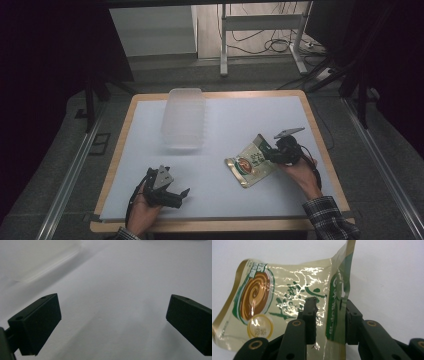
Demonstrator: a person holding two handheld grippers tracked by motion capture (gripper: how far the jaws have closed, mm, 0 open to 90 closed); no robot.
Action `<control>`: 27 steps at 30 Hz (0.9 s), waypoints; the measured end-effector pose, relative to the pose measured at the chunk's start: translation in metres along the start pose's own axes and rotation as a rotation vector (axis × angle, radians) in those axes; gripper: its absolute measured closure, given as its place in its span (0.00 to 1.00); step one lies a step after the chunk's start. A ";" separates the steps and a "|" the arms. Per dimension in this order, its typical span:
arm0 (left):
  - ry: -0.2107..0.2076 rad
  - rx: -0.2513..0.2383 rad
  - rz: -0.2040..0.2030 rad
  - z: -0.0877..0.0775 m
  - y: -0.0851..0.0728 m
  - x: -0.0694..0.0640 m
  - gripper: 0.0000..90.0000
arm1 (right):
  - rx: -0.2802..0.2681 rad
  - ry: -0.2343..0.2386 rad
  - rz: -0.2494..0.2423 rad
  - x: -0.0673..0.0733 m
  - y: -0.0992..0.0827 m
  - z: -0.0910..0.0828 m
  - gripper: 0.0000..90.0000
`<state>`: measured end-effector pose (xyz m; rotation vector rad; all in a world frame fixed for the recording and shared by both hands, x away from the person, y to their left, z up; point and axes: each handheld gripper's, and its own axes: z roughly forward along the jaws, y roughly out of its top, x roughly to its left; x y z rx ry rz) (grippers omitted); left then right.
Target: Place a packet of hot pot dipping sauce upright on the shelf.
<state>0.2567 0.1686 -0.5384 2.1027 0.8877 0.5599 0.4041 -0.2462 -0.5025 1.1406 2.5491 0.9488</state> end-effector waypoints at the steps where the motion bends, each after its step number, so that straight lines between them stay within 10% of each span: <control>1: 0.000 0.000 0.000 0.000 0.000 0.000 0.00 | 0.002 0.004 0.008 -0.001 0.001 0.001 0.77; 27: 0.026 -0.003 -0.014 -0.002 0.000 0.002 0.00 | 0.027 -0.074 -0.080 0.013 0.012 0.006 0.98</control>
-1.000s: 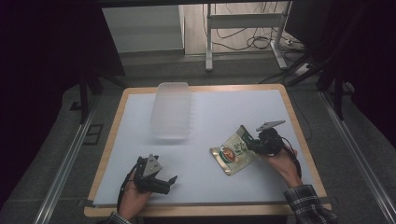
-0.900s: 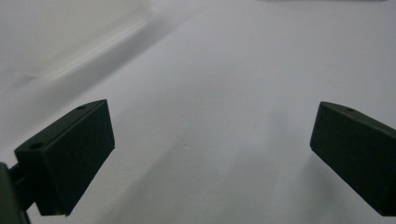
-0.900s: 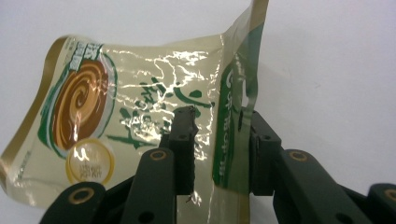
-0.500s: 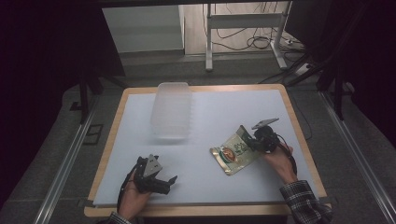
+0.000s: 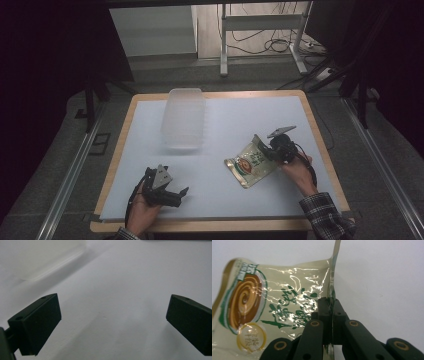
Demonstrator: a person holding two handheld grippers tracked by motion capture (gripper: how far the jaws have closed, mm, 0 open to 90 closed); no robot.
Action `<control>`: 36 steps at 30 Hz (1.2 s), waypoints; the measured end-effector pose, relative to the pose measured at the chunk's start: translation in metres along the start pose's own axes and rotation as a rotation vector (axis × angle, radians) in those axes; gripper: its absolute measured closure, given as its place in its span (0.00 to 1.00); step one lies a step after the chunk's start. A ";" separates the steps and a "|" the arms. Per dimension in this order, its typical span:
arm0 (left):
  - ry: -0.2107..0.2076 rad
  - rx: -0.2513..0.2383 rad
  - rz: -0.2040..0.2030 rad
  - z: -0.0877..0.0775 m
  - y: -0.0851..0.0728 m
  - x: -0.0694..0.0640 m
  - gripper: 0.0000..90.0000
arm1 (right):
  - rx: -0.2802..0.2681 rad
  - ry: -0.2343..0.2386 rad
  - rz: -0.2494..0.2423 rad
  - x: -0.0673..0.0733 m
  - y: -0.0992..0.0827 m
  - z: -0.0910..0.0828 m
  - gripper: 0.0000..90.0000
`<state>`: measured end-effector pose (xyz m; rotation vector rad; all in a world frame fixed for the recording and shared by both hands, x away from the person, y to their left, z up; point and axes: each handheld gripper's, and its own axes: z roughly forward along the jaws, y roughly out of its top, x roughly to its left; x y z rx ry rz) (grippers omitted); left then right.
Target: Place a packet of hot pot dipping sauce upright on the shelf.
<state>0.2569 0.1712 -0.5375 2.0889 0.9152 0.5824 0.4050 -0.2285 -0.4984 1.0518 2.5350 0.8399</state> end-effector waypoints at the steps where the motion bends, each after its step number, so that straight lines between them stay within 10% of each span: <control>1: 0.001 -0.001 -0.001 0.000 0.000 0.000 0.00 | -0.003 -0.001 -0.001 0.001 0.001 -0.002 0.98; 24: 0.004 -0.003 -0.006 -0.001 0.000 0.001 0.00 | -0.113 0.089 -0.030 0.016 0.032 -0.047 0.98; 36: 0.008 -0.005 -0.004 -0.001 0.000 0.001 0.00 | -0.151 0.163 -0.124 0.049 0.060 -0.070 0.99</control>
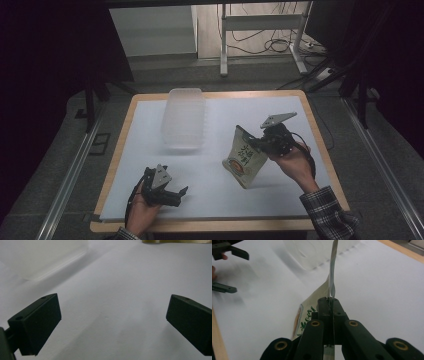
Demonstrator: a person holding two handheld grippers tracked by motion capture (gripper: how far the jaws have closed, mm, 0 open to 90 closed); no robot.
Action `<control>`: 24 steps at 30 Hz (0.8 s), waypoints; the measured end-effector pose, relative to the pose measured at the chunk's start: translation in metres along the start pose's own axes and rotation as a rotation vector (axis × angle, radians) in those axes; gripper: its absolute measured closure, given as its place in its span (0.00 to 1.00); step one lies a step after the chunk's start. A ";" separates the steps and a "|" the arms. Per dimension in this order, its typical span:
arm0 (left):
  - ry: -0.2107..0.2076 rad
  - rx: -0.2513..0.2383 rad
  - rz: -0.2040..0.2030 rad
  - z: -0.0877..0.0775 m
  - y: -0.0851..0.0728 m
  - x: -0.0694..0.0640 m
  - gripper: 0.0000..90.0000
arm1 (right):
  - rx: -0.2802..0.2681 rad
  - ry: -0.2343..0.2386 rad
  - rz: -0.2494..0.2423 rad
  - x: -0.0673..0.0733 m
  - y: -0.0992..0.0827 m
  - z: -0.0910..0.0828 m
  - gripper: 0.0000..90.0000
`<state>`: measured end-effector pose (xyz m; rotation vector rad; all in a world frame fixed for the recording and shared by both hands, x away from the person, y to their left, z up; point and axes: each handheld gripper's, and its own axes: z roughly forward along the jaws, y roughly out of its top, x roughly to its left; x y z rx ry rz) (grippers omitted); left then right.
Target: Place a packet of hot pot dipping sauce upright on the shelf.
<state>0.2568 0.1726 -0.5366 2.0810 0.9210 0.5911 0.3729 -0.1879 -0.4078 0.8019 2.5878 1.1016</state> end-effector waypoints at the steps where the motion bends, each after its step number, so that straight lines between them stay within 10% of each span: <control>1: 0.000 -0.001 0.000 0.000 0.000 0.000 0.00 | 0.000 0.006 -0.014 0.004 0.005 -0.001 0.99; 24: -0.001 -0.001 -0.006 0.000 0.000 0.000 0.00 | -0.030 -0.036 -0.074 -0.008 0.041 -0.009 0.99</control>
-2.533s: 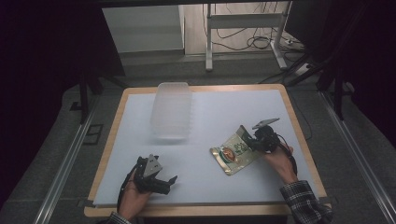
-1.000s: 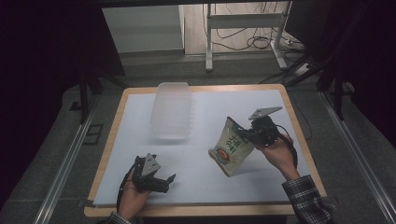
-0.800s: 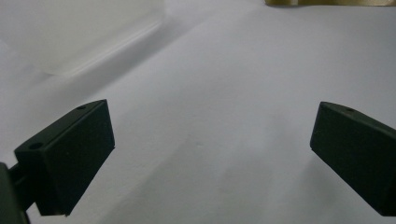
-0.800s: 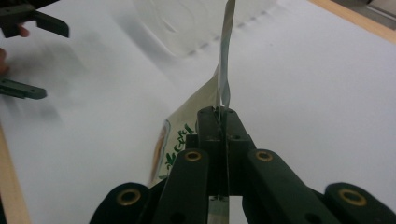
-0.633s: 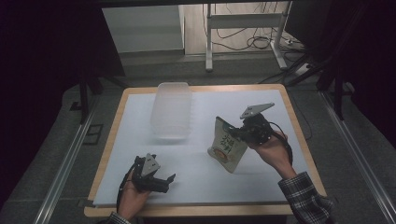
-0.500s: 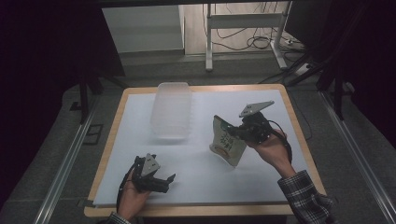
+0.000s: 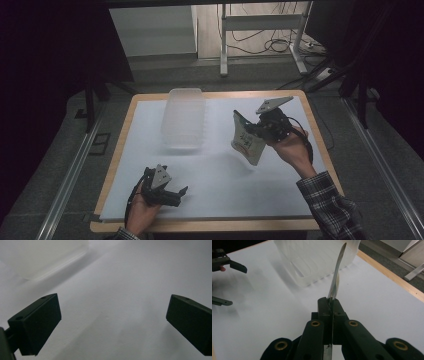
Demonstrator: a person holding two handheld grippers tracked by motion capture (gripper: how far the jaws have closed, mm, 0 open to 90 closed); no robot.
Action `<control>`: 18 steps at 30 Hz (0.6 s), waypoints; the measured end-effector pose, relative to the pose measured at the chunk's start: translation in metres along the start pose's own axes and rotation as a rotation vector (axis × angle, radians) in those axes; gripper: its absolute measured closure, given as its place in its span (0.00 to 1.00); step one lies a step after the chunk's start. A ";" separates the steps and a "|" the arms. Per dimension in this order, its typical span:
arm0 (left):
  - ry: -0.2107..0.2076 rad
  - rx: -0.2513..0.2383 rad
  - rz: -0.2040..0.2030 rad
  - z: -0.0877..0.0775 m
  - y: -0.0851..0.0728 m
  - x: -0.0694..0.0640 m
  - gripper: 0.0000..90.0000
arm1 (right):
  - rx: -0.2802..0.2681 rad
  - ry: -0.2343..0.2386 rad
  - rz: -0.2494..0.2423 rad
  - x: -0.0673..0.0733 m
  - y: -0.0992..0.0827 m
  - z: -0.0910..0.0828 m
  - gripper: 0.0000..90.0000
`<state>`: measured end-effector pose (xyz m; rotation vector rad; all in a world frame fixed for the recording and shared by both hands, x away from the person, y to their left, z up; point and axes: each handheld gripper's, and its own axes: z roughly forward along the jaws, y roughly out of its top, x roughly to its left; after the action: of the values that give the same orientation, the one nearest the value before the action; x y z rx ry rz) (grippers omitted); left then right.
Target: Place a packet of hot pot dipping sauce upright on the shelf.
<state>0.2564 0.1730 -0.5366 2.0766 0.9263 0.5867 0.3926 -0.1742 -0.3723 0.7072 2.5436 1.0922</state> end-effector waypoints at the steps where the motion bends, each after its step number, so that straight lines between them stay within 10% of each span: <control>1: 0.001 -0.001 -0.001 0.000 0.000 0.000 0.00 | -0.001 0.001 -0.005 -0.002 0.002 0.001 0.99; 18: -0.010 -0.022 -0.018 -0.003 0.000 0.002 0.00 | -0.034 0.048 -0.013 -0.022 0.030 0.019 0.99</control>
<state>0.2560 0.1762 -0.5346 2.0484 0.9279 0.5736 0.4289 -0.1568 -0.3612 0.6618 2.5593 1.1594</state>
